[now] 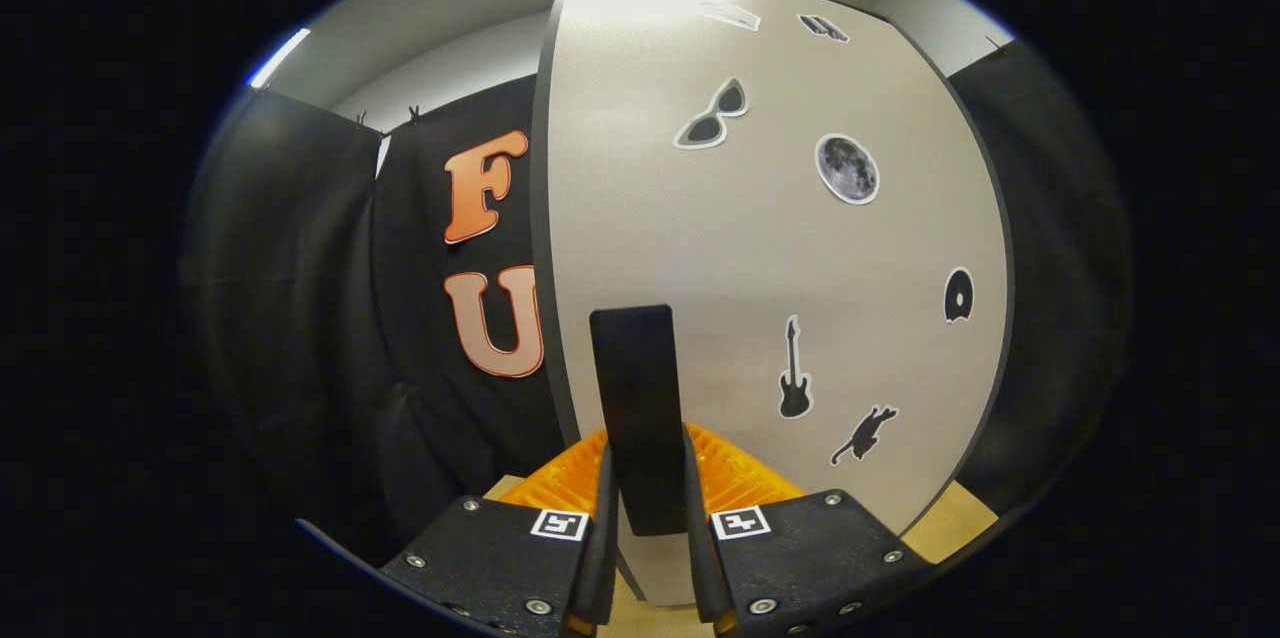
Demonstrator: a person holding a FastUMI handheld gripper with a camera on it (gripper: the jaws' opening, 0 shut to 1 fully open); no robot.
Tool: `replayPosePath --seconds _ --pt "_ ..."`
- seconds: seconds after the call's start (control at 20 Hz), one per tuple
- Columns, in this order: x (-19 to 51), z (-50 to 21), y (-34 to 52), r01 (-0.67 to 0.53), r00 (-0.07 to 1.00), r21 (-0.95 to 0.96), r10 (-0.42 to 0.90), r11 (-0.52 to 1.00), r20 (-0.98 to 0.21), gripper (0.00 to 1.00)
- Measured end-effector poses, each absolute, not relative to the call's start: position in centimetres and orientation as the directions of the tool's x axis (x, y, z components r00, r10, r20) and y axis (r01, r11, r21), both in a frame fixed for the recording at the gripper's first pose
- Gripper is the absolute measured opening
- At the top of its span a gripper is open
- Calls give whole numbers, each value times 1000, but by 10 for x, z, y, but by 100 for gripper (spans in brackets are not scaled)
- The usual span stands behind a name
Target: Open the shoe cabinet door, grab the shoes and put them into the shoe cabinet, then close the shoe cabinet door.
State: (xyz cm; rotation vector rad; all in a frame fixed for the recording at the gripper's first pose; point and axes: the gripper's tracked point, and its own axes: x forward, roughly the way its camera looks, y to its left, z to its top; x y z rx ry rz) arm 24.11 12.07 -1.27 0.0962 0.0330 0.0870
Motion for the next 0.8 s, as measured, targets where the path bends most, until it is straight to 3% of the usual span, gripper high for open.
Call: replayPosePath --seconds 0.8 --pt "160 -12 79 -128 991 149 132 980 -18 31"
